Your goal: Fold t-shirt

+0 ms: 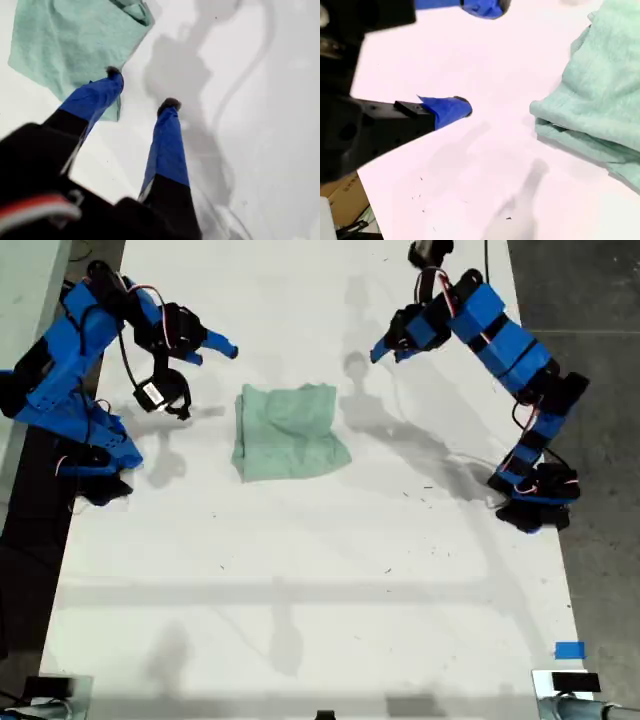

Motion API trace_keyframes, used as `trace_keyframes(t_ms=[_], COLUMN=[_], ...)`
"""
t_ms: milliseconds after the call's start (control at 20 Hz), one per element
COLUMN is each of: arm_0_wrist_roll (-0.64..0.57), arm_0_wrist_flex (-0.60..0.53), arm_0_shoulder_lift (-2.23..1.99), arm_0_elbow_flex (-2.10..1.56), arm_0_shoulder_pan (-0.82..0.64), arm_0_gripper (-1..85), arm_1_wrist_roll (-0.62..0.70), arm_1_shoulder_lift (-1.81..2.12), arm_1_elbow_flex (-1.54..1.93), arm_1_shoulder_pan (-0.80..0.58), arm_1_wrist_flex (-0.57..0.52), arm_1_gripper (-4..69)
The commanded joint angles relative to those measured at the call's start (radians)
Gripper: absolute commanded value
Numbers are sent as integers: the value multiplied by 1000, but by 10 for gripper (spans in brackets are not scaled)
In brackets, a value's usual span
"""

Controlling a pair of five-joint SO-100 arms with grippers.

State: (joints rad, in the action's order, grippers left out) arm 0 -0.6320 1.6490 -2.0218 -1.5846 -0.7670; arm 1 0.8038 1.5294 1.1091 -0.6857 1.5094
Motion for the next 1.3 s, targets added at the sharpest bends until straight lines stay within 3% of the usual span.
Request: trace_keyframes(t_ms=[0, 100, 200, 450, 550, 650, 800, 850, 950, 1000, 1150, 1250], arm_0_wrist_roll=[58, 112, 187, 391, 468, 528, 601, 600, 603, 595, 592, 592], arm_0_wrist_flex=[-100, -164, -250, -486, -459, -331, -359, -367, -333, -278, -276, -276], arm_0_shoulder_lift=[-225, -374, -528, -902, -1166, -1404, -1399, -1397, -1399, -1397, -1397, -1397], arm_0_elbow_flex=[-219, -385, -561, -1048, -1216, -1335, -1434, -1442, -1440, -1443, -1442, -1442], arm_0_shoulder_pan=[46, 101, 175, 370, 405, 391, 426, 471, 557, 572, 670, 715], arm_0_gripper=[294, 250, 195, 98, 59, 35, 44, 91, 91, 89, 93, 93], arm_1_wrist_roll=[-40, -100, -187, -433, -560, -698, -968, -966, -966, -834, -561, -264], arm_1_shoulder_lift=[304, 472, 632, 1009, 1232, 1439, 1798, 1896, 1885, 1894, 1894, 1894], arm_1_elbow_flex=[273, 489, 710, 1244, 1450, 1637, 1910, 1954, 1954, 1954, 1954, 1954], arm_1_shoulder_pan=[-5, 2, 18, 141, 202, 279, 390, 416, 433, 408, 333, 325], arm_1_wrist_flex=[-78, -107, -141, -290, -344, -374, -308, -293, -291, -293, -295, -295], arm_1_gripper=[180, 155, 52, 21, -11, -11, -10, -11, 5, 10, 11, 11])
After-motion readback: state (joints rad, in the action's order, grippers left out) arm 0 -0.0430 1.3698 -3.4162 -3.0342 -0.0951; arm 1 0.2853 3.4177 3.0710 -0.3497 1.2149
